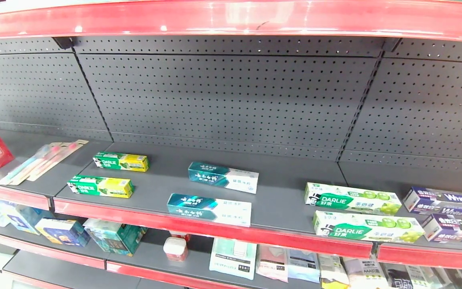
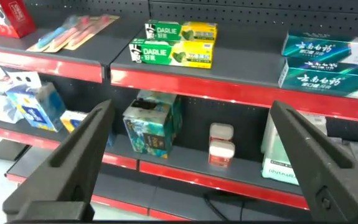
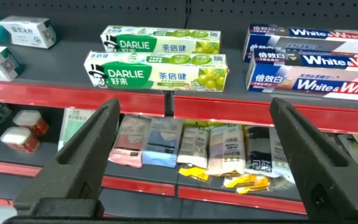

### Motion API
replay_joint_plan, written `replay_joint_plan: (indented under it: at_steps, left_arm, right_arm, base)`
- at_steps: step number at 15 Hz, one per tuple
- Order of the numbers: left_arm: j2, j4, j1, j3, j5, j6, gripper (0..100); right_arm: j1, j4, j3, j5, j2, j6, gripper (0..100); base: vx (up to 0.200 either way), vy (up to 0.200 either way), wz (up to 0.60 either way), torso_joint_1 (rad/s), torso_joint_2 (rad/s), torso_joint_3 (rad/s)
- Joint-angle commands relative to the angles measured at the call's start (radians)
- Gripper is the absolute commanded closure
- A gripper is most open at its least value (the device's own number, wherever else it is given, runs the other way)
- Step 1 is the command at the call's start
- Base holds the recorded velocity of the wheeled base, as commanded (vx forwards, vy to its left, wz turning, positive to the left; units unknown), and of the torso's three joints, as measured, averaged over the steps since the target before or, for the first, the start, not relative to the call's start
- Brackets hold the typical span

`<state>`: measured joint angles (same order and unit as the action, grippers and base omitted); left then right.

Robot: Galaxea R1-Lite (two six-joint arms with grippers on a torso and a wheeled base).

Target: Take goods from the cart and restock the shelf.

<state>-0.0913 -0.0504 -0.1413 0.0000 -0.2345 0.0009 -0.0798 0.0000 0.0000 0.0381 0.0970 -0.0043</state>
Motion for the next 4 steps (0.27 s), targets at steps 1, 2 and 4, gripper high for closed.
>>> replay_joint_plan:
  at_steps: [1,2,4]
  left_arm:
    - [-0.004,0.0,0.0,0.0,-0.002,-0.001,0]
    - [-0.004,-0.002,0.0,0.0,-0.005,-0.001,0]
    - [-0.004,-0.002,0.0,0.0,-0.005,-0.001,0]
  right_arm:
    - [0.0,0.0,0.0,0.0,0.001,0.0,0]
    - [0.0,0.0,0.0,0.0,0.001,0.0,0]
    - [0.0,0.0,0.0,-0.01,0.003,-0.003,0]
  base:
    - [0.0,0.0,0.0,0.0,0.0,0.0]
    - [0.0,0.0,0.0,0.0,0.0,0.0]
    - [0.0,0.0,0.0,0.0,0.0,0.0]
